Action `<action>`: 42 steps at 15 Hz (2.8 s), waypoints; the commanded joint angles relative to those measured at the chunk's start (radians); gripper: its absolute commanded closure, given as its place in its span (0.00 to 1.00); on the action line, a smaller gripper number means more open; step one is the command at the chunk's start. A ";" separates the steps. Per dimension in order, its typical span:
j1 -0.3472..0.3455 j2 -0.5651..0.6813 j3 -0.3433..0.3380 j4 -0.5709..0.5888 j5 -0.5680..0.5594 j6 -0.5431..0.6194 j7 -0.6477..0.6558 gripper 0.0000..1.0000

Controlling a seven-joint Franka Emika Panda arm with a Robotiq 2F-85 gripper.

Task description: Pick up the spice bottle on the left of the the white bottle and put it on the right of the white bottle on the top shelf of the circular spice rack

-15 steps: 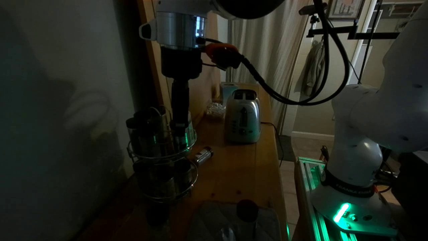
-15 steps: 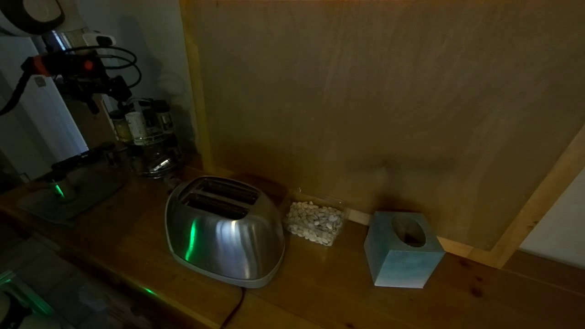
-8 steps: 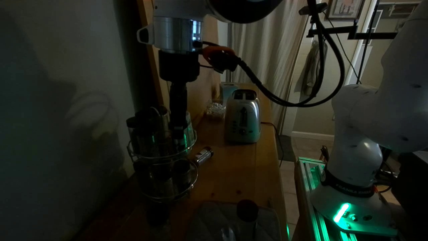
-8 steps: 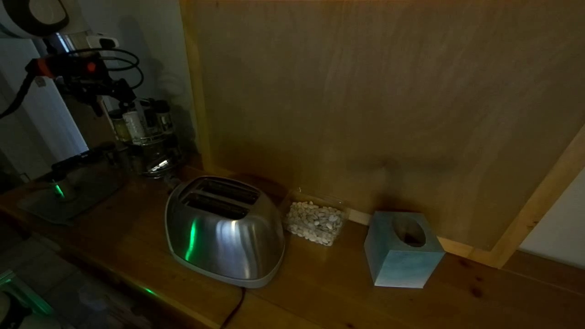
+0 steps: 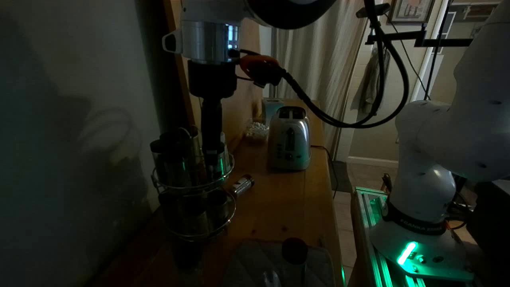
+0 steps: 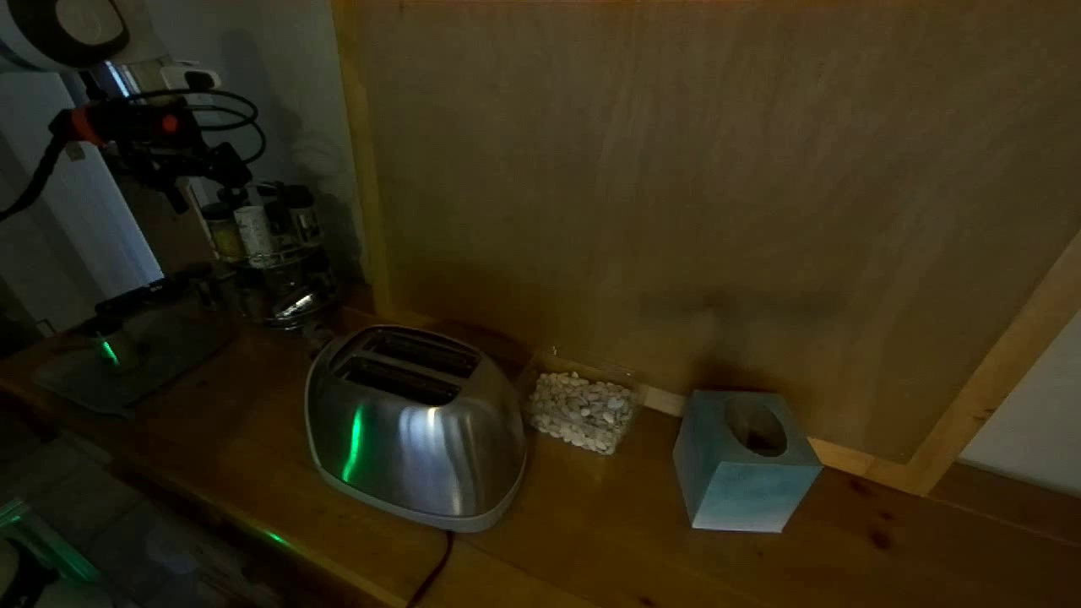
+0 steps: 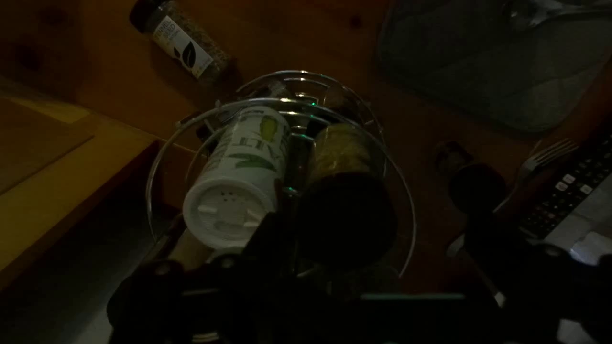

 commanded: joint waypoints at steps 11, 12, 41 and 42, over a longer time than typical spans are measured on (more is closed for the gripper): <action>-0.010 0.012 0.020 0.049 -0.017 -0.094 0.072 0.00; -0.010 0.013 0.019 0.049 -0.015 -0.099 0.073 0.00; -0.022 0.052 0.017 0.037 -0.025 -0.031 0.083 0.76; -0.022 0.050 0.016 0.038 -0.023 -0.032 0.082 0.76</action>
